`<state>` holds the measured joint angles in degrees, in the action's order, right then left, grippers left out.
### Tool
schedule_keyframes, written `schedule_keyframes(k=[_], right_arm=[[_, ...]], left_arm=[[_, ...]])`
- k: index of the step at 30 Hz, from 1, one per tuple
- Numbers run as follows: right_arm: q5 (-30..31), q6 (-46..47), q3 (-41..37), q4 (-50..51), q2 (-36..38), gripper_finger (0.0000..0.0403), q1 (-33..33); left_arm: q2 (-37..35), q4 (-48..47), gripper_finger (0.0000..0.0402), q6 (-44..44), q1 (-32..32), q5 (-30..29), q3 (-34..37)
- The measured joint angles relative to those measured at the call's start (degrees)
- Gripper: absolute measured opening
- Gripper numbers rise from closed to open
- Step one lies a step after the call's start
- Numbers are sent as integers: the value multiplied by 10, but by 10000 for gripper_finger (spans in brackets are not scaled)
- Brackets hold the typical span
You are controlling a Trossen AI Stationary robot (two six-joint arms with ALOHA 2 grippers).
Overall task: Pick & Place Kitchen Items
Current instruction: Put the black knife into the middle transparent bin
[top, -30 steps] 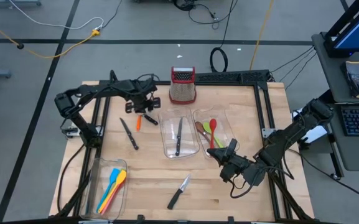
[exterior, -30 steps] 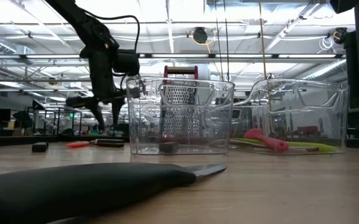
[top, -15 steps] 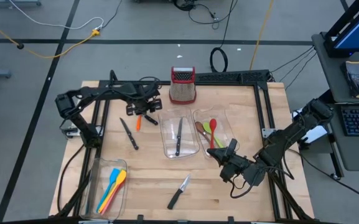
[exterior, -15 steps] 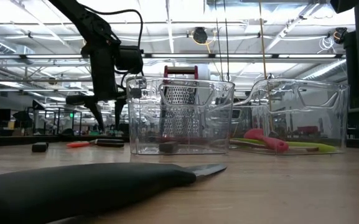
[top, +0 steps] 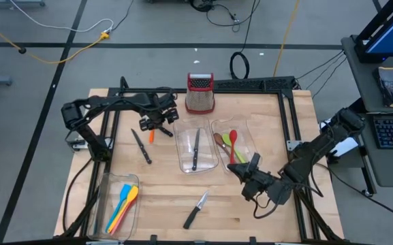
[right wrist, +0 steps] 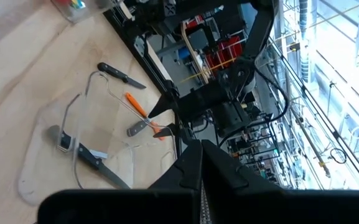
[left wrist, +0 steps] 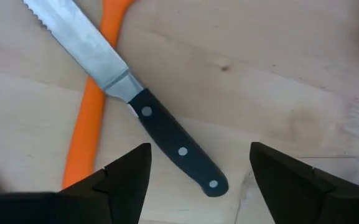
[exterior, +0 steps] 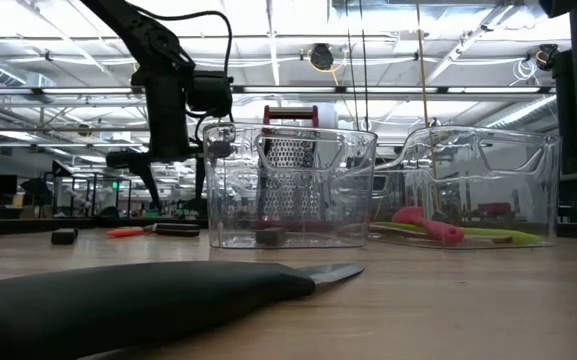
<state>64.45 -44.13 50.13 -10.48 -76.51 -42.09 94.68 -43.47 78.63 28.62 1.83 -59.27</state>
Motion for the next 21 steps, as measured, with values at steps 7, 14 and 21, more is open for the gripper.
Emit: schedule_keyframes(k=[7,14,21], right_arm=[[0,-1,0,0,0,0,-16],[0,0,0,0,0,0,-15],[0,0,0,0,0,0,-15]], left_arm=[[22,-22,278,4,-3,28,1],[35,-27,278,14,-4,42,0],[35,-27,278,29,-4,45,0]])
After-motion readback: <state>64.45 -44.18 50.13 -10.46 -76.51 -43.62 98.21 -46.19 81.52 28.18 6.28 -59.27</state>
